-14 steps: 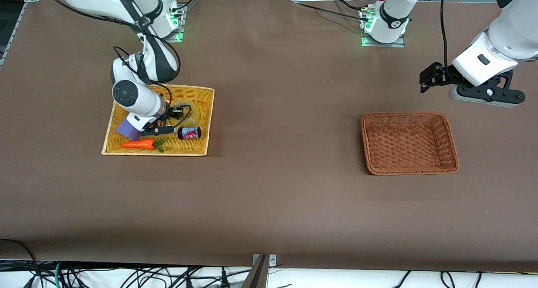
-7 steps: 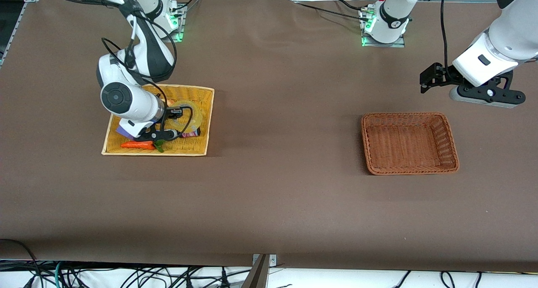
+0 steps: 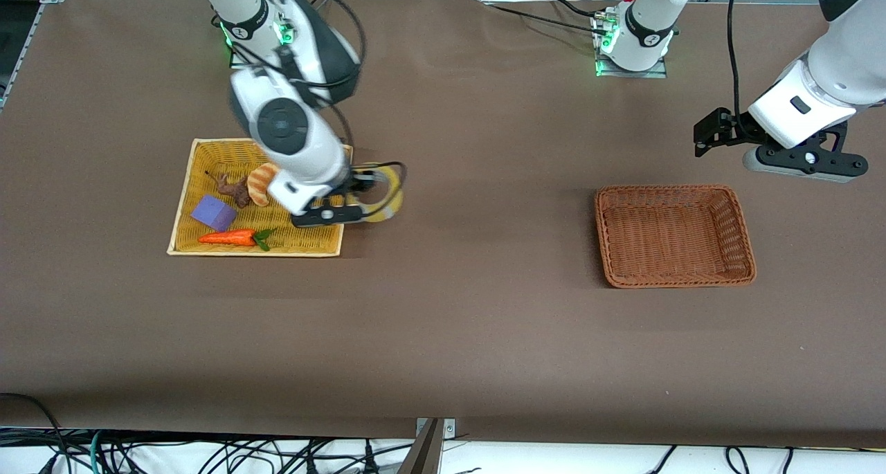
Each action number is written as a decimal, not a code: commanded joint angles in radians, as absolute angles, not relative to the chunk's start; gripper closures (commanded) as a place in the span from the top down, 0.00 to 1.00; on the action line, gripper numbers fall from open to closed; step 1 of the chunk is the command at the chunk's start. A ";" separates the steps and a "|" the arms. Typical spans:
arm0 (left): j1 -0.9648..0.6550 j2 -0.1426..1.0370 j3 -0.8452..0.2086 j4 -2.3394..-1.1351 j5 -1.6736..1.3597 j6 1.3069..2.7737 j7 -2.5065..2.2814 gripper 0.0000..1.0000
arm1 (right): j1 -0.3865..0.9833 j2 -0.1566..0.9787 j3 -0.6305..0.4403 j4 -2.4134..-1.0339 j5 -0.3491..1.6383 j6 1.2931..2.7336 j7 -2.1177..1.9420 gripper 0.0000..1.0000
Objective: Transfer tape with both arms
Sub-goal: 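Grasp the tape roll with the right gripper and carry it toward the basket, then set the tape roll on the table while the left gripper reaches toward it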
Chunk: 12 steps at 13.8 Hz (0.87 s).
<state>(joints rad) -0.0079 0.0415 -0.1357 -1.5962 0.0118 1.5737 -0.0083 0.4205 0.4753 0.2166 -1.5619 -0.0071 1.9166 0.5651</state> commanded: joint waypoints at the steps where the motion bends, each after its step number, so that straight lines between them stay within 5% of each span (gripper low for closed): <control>1: -0.006 0.060 -0.140 -1.557 0.038 1.557 0.003 1.00 | 0.549 0.671 0.210 -1.312 -0.006 1.893 0.759 0.00; 7: -0.008 0.060 -0.141 -1.555 0.038 1.557 0.005 1.00 | 0.722 0.851 0.206 -1.249 -0.018 2.140 1.030 0.00; 12: -0.009 0.060 -0.147 -1.555 0.037 1.557 0.005 1.00 | 0.733 0.885 0.202 -1.253 -0.020 2.157 1.055 0.00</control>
<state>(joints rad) -0.0089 0.0462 -0.1398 -1.5884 0.0119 1.5737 -0.0083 0.7338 0.8708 0.2031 -1.2912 -0.0122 2.1722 1.0281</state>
